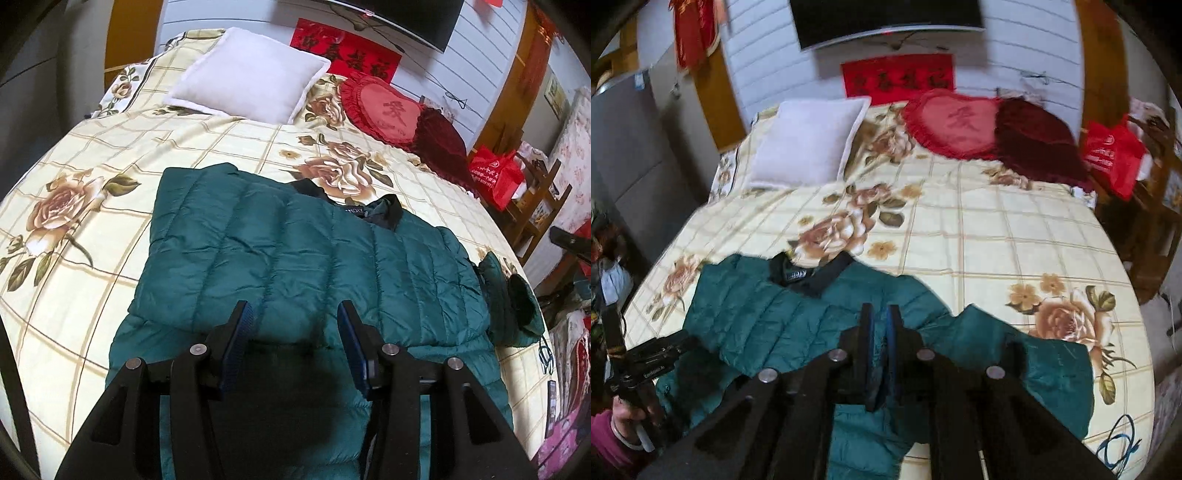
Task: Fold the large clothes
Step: 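Fold the side edge with the right tool toward the jacket center, then lay the folded side down and open the right tool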
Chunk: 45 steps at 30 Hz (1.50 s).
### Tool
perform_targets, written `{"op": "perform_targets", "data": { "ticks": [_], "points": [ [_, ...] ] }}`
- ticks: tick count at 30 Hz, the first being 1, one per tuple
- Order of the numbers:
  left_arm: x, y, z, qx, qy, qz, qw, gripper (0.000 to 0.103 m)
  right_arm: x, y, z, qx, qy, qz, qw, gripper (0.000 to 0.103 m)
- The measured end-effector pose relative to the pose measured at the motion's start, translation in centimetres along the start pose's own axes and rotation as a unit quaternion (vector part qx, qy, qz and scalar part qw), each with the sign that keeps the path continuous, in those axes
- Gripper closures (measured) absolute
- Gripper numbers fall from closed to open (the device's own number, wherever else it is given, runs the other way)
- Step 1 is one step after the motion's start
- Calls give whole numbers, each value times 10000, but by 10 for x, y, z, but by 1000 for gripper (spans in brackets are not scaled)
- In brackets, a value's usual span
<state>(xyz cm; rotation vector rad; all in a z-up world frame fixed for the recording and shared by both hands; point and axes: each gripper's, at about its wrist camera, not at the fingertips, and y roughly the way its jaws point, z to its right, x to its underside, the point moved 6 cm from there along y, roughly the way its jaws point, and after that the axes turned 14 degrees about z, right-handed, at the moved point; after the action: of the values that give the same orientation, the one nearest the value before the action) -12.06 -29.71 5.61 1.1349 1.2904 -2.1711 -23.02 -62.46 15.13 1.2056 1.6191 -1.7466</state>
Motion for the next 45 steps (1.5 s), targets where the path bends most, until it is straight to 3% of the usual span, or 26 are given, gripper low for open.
{"op": "perform_targets", "data": {
  "ticks": [1,2,3,7,10,13,15,16,17,18,19,20,24,27,33,38,42,43,45],
  "points": [
    [0,-1,-1,-1,4,12,10000,74,4,3,3,218,-144,-78,9996,63],
    [1,-1,-2,8,3,23,10000,74,12,5,10,376,-222,-195,9989,36],
    [1,0,-2,14,-1,15,10000,74,18,6,17,511,-238,-264,9981,28],
    [7,6,-4,20,-73,-78,9999,74,53,14,73,1254,0,-623,9901,27],
    [11,9,-1,27,-114,-129,9998,74,88,27,110,1533,385,-1087,9814,27],
    [14,10,3,43,-105,-137,9998,74,114,39,132,1744,551,-1288,9747,27],
    [16,12,6,36,-11,-192,9998,74,128,42,143,1831,672,-1329,9717,40],
    [16,12,7,30,35,-201,9998,74,132,42,147,1733,844,-1307,9725,61],
    [16,12,7,23,65,-197,9998,74,134,39,149,1671,995,-1260,9728,74],
    [14,11,7,11,85,-174,9998,74,130,33,150,1564,1146,-1139,9744,78],
    [13,10,6,2,78,-150,9999,74,123,30,146,1468,1218,-1028,9762,91],
    [11,9,4,-1,50,-132,9999,74,116,25,142,1345,1289,-933,9780,92],
    [3,6,-4,-8,-145,-52,9999,74,67,-1,96,500,1302,-443,9892,93],
    [-2,1,-8,12,-251,7,9997,74,38,-11,53,-243,1322,-235,9906,93],
    [-6,-5,-13,65,-335,72,9994,74,17,17,-65,-1521,1089,-447,9813,93],
    [-3,-2,-19,95,-404,-9,9991,74,35,68,-137,-1987,1093,-825,9705,93],
    [-1,2,-24,250,-606,-83,9978,74,66,114,-170,-2001,1100,-1213,9660,93],
    [-1,2,-24,315,-675,-84,9972,74,77,125,-175,-1977,1193,-1366,9633,92],
    [-3,2,-24,480,-828,-76,9954,74,92,136,-176,-2001,1475,-1532,9564,74]
  ]
}}
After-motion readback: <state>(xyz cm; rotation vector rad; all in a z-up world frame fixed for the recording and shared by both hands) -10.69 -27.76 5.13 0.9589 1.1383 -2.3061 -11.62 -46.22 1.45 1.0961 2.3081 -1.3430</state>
